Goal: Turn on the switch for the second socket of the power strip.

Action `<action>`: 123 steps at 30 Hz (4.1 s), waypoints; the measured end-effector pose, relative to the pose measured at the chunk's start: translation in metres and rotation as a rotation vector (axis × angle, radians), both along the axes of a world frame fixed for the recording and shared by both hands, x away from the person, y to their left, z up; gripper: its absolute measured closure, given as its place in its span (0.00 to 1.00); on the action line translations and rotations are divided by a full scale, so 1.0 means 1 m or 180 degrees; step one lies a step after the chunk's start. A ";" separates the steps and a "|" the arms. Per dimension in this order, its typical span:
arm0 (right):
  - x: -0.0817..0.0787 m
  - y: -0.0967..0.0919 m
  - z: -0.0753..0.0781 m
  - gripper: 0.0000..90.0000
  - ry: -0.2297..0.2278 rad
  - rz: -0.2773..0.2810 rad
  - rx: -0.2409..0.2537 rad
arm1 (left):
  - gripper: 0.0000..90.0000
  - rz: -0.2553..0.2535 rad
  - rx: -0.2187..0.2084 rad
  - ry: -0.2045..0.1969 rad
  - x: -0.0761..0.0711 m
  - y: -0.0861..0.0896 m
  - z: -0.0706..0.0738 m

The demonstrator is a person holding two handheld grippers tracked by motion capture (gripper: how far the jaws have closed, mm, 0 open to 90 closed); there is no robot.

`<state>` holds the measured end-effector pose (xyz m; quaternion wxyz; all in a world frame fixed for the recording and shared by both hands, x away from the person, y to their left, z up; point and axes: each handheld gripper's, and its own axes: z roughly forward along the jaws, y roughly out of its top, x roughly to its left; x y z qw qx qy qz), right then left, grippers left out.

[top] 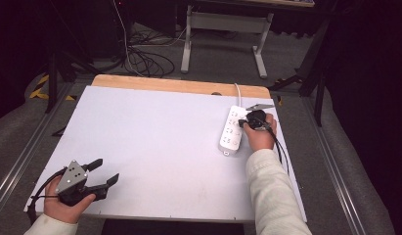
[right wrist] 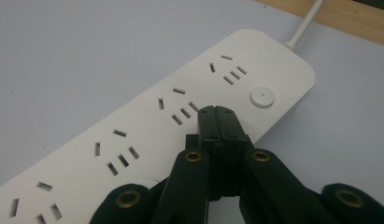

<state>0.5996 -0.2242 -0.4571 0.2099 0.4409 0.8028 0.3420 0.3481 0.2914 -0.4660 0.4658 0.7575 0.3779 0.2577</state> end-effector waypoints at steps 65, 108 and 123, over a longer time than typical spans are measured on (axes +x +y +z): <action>-0.068 0.007 0.079 1.00 -0.0601 0.0314 0.0249 | 0.29 -0.0002 -0.0059 0.0010 0.002 0.001 0.001; -0.185 0.004 0.026 0.21 -0.0582 0.0971 0.0893 | 0.26 -0.0127 -0.0181 0.0004 -0.001 -0.003 0.004; -0.194 -0.006 -0.017 0.20 -0.0475 0.0971 0.0861 | 0.22 -0.0173 -0.0148 -0.0002 -0.007 -0.001 -0.001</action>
